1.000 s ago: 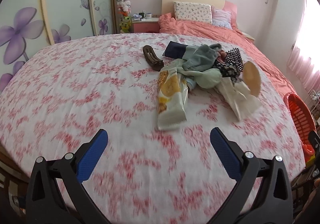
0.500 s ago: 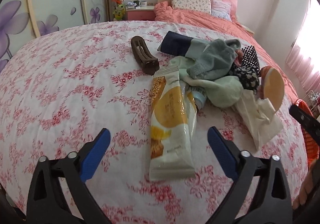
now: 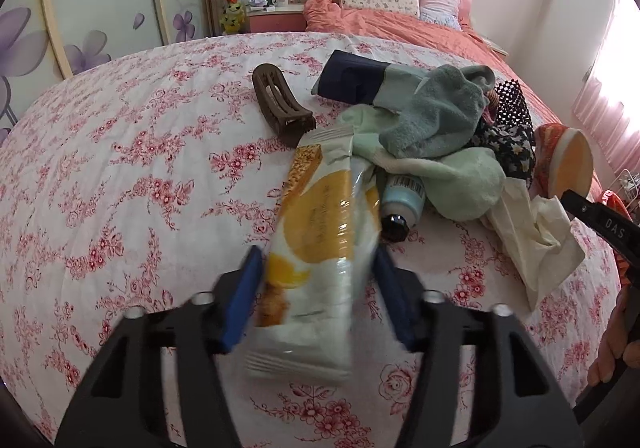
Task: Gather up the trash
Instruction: 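Grasp the yellow snack wrapper with the left tool while the right tool grasps the paper cup, then carry the wrapper and cup in both tools over the orange basket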
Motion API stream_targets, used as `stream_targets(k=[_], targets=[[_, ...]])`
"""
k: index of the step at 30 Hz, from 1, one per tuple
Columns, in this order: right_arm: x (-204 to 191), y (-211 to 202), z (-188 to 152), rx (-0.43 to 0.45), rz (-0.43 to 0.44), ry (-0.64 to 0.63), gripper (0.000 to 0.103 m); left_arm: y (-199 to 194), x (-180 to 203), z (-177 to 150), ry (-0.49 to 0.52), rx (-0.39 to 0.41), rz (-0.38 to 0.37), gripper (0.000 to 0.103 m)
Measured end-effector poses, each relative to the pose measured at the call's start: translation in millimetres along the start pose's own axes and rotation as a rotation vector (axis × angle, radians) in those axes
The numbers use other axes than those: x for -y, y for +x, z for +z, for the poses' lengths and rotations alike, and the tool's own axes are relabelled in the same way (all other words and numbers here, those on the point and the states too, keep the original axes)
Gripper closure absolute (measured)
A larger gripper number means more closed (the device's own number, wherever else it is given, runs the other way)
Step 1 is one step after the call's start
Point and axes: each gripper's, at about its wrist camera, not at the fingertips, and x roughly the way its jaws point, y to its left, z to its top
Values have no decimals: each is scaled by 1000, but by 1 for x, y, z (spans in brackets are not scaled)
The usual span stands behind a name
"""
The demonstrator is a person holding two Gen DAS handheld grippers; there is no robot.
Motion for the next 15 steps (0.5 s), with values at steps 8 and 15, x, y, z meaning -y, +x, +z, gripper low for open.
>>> stream_targets(k=[8, 15], targets=[[13, -12, 2, 47, 15, 27, 99, -2, -12, 7, -34, 14, -33, 64], [23, -29, 1, 79, 19, 43, 99, -20, -15, 10, -40, 63, -37, 64]])
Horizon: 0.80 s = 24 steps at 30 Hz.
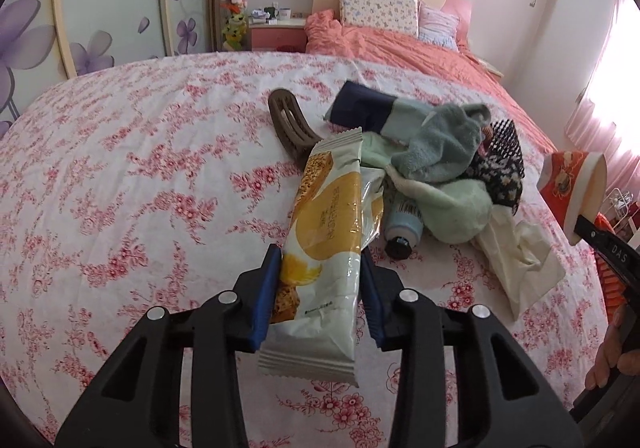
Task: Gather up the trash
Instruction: 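Carry the wrapper and cup in both tools over the orange basket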
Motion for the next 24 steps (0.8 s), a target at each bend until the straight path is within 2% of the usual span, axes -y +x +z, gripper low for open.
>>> stream_targets(k=[13, 18, 24], targets=[[19, -39, -2, 55, 2, 13, 99, -43, 6, 13, -5, 94, -24, 64], [30, -60, -1, 87, -3, 18, 99, -60, 29, 19, 31, 123, -68, 64], [51, -86, 0, 123, -17, 56, 99, -66, 79, 21, 92, 129, -171, 64]])
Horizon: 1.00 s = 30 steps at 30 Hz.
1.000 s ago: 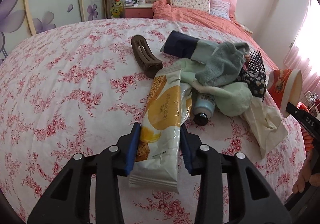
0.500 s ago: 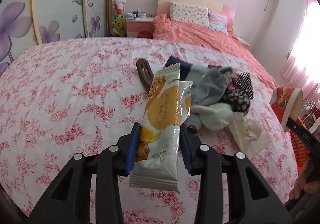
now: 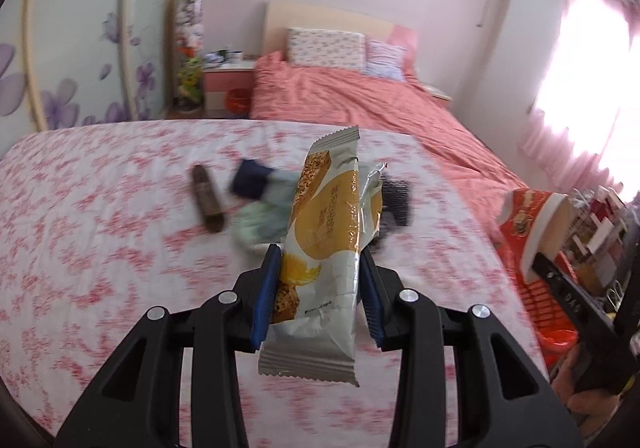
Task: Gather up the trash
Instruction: 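Carry the wrapper and cup in both tools over the orange basket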
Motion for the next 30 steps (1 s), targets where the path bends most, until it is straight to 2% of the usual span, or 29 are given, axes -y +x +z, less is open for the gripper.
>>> stream_targets(k=[6, 11, 18, 22, 30], targets=[[49, -21, 10, 28, -51, 52, 99, 17, 58, 1, 71, -33, -111, 64], [107, -40, 21, 57, -116, 131, 99, 34, 113, -3, 131, -73, -228, 64], [183, -53, 25, 82, -197, 244, 99, 53, 189, -18, 239, -122, -348, 64], [206, -50, 23, 81, -209, 263, 99, 70, 226, -27, 290, -161, -401, 64], [231, -34, 21, 62, -202, 281, 99, 83, 271, -41, 346, -207, -447, 64]])
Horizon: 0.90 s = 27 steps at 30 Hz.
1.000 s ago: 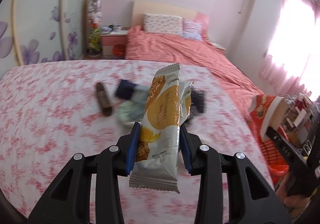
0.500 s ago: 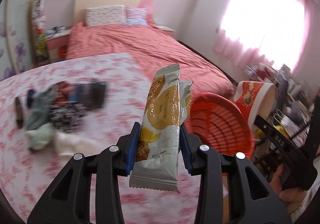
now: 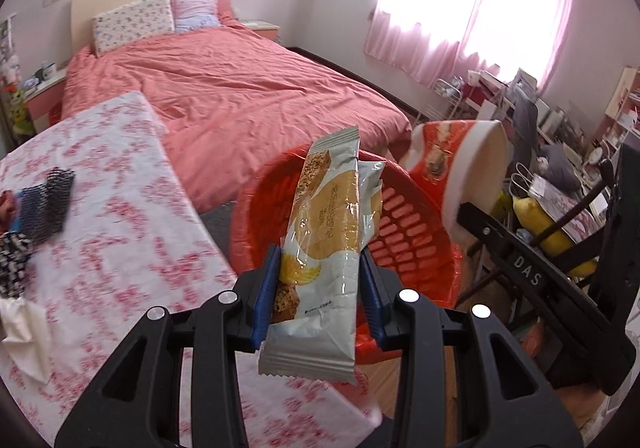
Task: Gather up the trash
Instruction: 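Carry the wrapper and cup in both tools over the orange basket, then open both tools to drop the wrapper and cup into the basket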
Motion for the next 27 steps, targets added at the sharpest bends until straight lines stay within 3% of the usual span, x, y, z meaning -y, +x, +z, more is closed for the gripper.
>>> stream_targets(k=[12, 16, 19, 22, 27], targets=[[4, 22, 1, -20, -3, 23, 99, 23, 14, 2, 12, -53, 1, 64], [6, 32, 1, -48, 0, 31, 89, 31, 15, 0, 0, -86, 5, 58], [8, 33, 1, -51, -9, 29, 74, 34, 12, -2, -12, -102, 17, 49], [9, 33, 0, -46, -15, 28, 72, 35, 9, -3, -24, -114, 24, 43], [13, 26, 1, -22, -33, 34, 67, 33, 5, -5, -24, -118, 32, 43]])
